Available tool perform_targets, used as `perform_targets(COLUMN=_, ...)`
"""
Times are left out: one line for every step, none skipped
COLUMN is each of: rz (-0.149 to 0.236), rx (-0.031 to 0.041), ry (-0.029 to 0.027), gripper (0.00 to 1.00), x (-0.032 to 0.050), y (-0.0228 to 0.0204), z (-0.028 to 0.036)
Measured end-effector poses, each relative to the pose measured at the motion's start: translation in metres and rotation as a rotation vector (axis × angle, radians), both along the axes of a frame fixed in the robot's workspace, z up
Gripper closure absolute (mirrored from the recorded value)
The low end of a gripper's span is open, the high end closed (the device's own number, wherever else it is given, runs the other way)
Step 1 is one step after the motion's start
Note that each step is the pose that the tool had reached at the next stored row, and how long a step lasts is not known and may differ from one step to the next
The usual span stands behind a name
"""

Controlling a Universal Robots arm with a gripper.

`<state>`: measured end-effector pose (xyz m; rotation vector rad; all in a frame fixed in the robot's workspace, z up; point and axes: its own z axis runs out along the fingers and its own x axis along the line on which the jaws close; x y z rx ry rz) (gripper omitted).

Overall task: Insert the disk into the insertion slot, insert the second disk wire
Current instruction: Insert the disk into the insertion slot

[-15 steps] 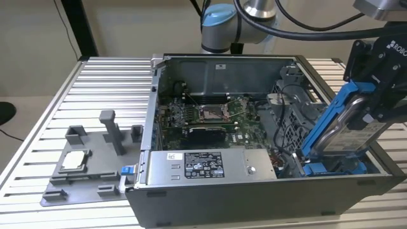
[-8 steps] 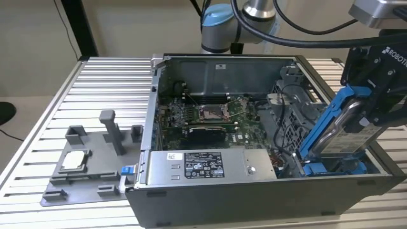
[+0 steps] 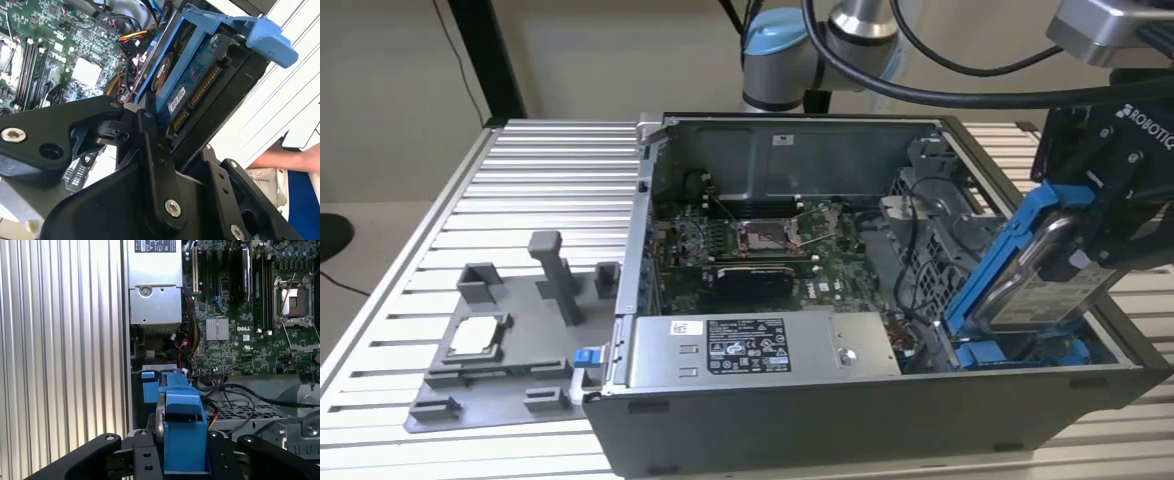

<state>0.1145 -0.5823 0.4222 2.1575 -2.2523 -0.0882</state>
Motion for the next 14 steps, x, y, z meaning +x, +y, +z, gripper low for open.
perform_targets(rz=0.000, rx=0.0002, ry=0.0000, gripper=1.00, x=0.0000, y=0.0000, z=-0.0006)
perform_targets(rz=0.000, rx=0.0005, ry=0.0000, gripper=1.00, x=0.0000, y=0.0000, z=-0.0012)
perform_targets(rz=0.000, rx=0.0007, ry=0.0000, gripper=1.00, x=0.0000, y=0.0000, z=-0.0017)
perform_targets(rz=0.000, rx=0.0008, ry=0.0000, gripper=1.00, x=0.0000, y=0.0000, z=-0.0024)
perform_targets(rz=0.000, rx=0.0009, ry=0.0000, gripper=1.00, x=0.0000, y=0.0000, z=-0.0032)
perform_targets(rz=0.000, rx=0.0009, ry=0.0000, gripper=1.00, x=0.0000, y=0.0000, z=-0.0039)
perform_targets(rz=0.000, rx=0.0010, ry=0.0000, gripper=1.00, x=0.0000, y=0.0000, z=-0.0047)
perform_targets(rz=0.000, rx=0.0011, ry=0.0001, gripper=1.00, x=0.0000, y=0.0000, z=-0.0053)
perform_targets(rz=0.000, rx=0.0013, ry=0.0000, gripper=1.00, x=0.0000, y=0.0000, z=-0.0058)
perform_targets(rz=0.000, rx=0.0014, ry=0.0000, gripper=1.00, x=0.0000, y=0.0000, z=-0.0063)
perform_targets(rz=0.000, rx=0.0015, ry=0.0000, gripper=1.00, x=0.0000, y=0.0000, z=-0.0066)
perform_targets(rz=0.000, rx=0.0015, ry=0.0000, gripper=1.00, x=0.0000, y=0.0000, z=-0.0071)
perform_targets(rz=0.000, rx=0.0016, ry=0.0000, gripper=1.00, x=0.0000, y=0.0000, z=-0.0076)
perform_targets(rz=0.000, rx=0.0015, ry=0.0000, gripper=1.00, x=0.0001, y=0.0000, z=-0.0082)
